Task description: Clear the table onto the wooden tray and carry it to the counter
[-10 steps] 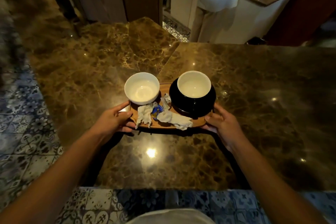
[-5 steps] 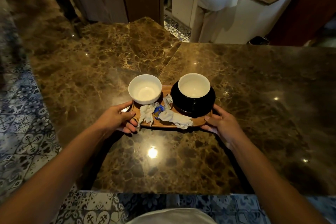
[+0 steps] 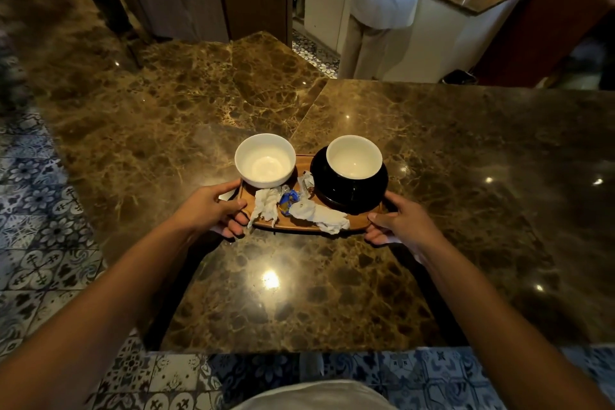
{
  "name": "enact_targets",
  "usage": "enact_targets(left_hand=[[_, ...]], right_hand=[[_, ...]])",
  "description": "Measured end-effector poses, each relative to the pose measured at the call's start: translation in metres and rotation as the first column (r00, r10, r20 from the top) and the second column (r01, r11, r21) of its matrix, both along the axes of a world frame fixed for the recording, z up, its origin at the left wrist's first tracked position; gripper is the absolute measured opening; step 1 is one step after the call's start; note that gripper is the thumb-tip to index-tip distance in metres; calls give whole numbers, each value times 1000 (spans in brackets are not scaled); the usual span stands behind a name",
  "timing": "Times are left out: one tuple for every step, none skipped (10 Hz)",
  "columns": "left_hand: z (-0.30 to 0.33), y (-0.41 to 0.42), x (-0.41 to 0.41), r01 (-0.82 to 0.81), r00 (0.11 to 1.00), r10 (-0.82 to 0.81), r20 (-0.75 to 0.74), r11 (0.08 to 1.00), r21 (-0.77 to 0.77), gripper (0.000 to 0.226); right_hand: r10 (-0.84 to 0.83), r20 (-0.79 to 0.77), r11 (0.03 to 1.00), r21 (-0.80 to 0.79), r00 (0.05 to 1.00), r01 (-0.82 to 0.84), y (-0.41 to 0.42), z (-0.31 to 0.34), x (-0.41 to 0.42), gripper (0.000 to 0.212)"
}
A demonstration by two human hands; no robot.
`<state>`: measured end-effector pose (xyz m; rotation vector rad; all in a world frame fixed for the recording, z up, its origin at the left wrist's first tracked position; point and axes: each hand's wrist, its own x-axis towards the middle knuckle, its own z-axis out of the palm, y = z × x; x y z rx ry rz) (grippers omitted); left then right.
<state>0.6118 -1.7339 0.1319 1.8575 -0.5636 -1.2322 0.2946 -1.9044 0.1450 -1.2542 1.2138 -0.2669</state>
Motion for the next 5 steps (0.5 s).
enact_targets(left_hand=[[-1,1,-1,-9,1000,10,2,1000,-14,68],[0,1,-2,-3,1000,3,20,1000,-9,68],[0,1,0,2,1000,-2,31,1000,-4,69],[2,2,0,36,998,-36,43,999,-5,68],[10,5,2,103,990,-103,100,995,5,62]], right_hand=[[-9,-16,1000,18,1000,9,3,1,1,76],[-3,-34,1000,16,999,4,7,-1,2,78],[-2,-42,1000,5,999,2,7,3,1,79],[16,-56,1000,7,998,-15,8,4,1,79],[52,-71,998,26,996,-50,8,11,1,79]])
